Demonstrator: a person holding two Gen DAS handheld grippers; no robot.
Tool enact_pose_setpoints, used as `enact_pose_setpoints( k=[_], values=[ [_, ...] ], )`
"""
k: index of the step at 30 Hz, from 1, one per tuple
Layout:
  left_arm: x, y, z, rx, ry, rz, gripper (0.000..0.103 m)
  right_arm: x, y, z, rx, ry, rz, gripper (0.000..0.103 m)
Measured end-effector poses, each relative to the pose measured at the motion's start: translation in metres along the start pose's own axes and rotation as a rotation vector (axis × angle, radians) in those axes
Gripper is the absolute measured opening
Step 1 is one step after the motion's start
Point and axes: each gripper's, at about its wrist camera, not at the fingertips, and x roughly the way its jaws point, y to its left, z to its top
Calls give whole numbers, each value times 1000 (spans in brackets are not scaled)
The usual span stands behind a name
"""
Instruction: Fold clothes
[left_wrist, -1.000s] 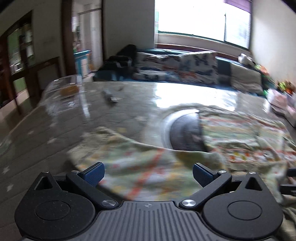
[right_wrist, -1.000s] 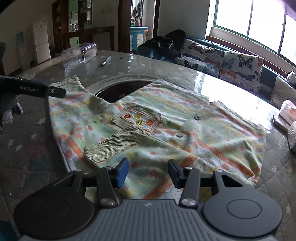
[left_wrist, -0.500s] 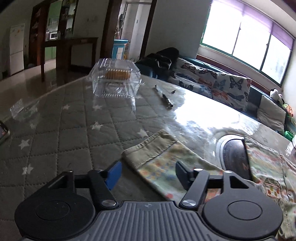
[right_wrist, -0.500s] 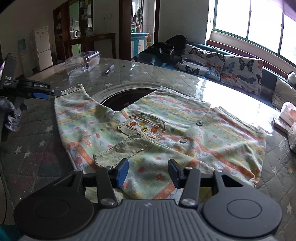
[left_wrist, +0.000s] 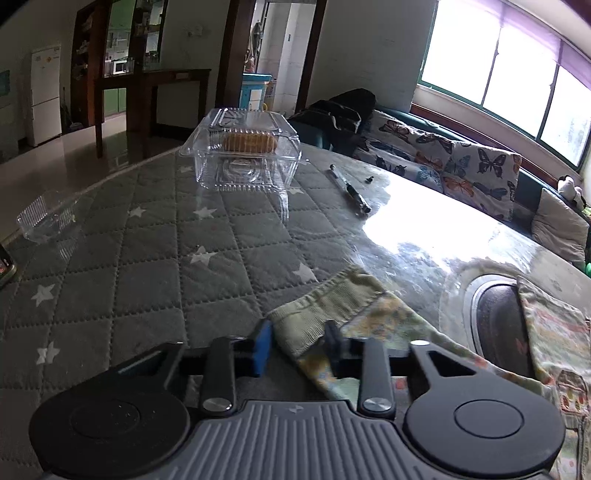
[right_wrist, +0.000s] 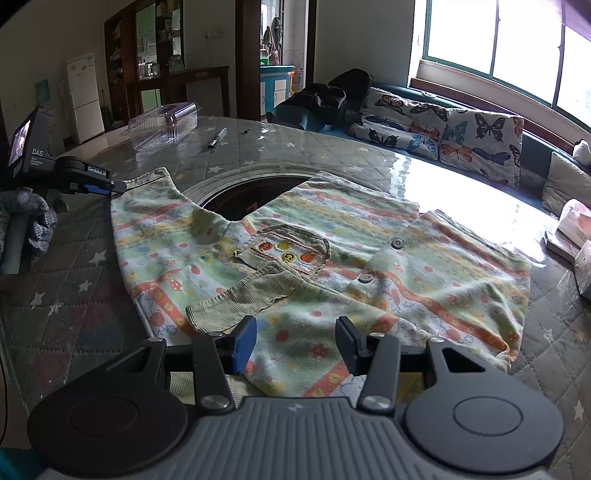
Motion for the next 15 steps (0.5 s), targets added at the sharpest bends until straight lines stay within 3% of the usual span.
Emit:
enact_pose_setpoints(
  k=[1,3,7,15],
  values=[
    [0,1,0,-10,5,-18,14,-1,0,0,2,-1,0,48],
    [0,3,1,-24,4,-44,8,-2,0,-1,6,-2,-2,48],
    [-11,-3,1,-32,-18,-99,7,-4,-3,-2,16,-8,-8,48],
    [-55,-43,7,5,-61,-299,6,-12,-10,-3,42,-30,-21,48]
  ],
)
